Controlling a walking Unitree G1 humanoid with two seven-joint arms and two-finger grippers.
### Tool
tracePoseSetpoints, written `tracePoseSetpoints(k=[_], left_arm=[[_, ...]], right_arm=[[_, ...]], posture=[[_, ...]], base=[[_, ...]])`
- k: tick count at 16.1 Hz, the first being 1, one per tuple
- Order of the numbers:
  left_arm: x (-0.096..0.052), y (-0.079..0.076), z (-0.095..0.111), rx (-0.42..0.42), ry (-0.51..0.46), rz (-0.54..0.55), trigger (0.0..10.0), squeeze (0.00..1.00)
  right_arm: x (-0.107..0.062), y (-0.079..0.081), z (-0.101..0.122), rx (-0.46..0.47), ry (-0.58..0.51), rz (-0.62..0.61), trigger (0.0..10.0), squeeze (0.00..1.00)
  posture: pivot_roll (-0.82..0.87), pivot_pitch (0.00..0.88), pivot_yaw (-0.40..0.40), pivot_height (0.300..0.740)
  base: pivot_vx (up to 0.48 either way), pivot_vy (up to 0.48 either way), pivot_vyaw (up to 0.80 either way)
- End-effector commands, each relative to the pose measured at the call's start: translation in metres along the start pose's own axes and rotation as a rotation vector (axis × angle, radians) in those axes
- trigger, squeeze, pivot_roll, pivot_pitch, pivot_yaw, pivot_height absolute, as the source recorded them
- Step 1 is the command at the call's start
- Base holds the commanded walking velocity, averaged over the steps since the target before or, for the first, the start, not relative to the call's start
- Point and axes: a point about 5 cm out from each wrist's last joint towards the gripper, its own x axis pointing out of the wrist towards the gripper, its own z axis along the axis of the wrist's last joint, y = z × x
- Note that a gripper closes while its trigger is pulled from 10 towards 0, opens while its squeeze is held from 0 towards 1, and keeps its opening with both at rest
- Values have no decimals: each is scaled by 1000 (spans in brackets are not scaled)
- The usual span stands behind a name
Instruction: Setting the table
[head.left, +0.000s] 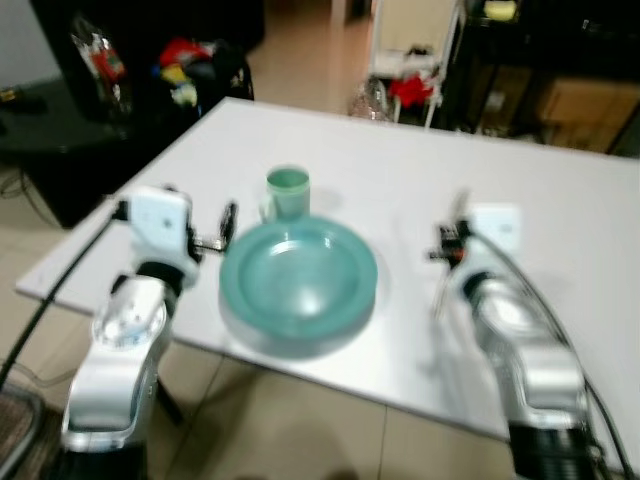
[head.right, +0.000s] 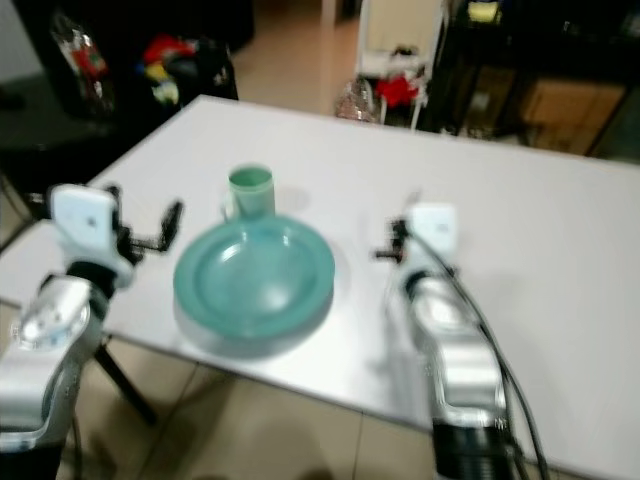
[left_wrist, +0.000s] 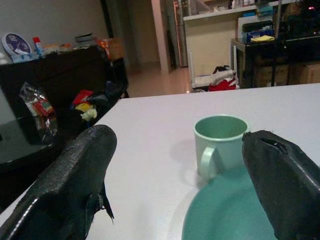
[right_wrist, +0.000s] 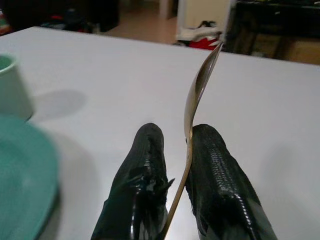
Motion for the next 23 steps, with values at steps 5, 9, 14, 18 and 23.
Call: tracePoseSetpoints(k=[5,9,14,18,23], left_arm=[[6,2,0,3,-12,29,10000,0],[7,-1,-2,4,-5,4,10000,0],[6,3,-4,18,2,6,10000,0],[6,7,-3,50,10,25,10000,0],[3,-7,0,12,14,-108,10000,0]], right_arm=[[1,10,-2,-66,3,32,10000,0],[0,11,-5,-40,28,44,10000,0],[0,9,-8,-42,50,28,10000,0],[1,2,-2,-136,48,13,10000,0],[13,-17,6,-273,75,27,10000,0]], posture=[[79,0,15,740],[76,0,21,740],[84,0,24,740],[81,0,30,740],[78,0,39,740]], base=[[197,0,0],[0,285,-308],[0,480,-583],[0,0,0],[0,-153,0]])
